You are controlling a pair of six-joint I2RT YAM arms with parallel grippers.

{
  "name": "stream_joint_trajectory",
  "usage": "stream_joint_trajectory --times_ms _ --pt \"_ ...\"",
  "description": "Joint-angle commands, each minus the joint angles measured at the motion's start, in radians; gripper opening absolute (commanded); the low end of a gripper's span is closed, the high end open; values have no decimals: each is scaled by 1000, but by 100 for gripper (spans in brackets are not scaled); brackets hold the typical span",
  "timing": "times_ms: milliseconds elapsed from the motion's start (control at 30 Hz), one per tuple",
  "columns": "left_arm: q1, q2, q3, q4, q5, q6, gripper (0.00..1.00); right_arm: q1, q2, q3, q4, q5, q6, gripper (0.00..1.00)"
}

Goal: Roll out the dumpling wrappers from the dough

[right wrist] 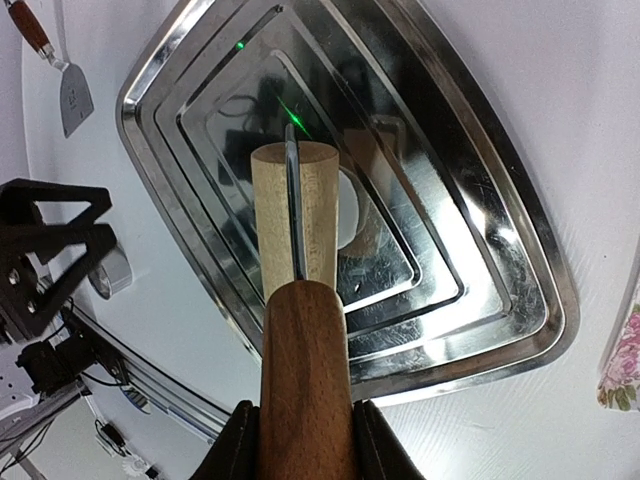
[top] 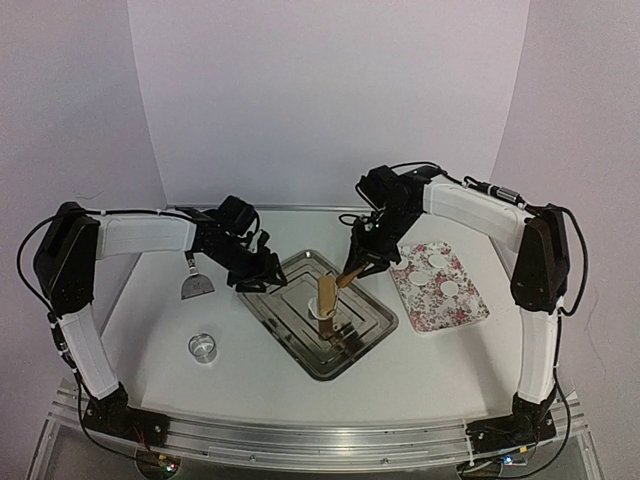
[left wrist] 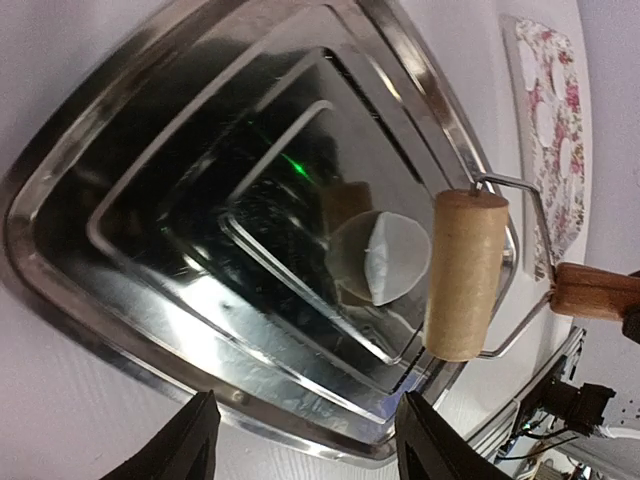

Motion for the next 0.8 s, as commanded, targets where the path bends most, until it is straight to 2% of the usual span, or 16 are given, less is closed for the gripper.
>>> stream_joint_trajectory --times_ms 0,133,333,767 --pt "28 -62 -24 -87 -135 -157 61 1 -41 37 -37 -46 -93 0" --pt "41 -43 -32 -139 -203 -205 67 1 35 160 -120 -65 -199 0" --pt "89 -8 -58 -150 -217 -221 68 1 148 316 -264 -19 -300 0" --pt "131 111 -28 -114 -206 -171 57 1 263 430 -272 -68 -327 0"
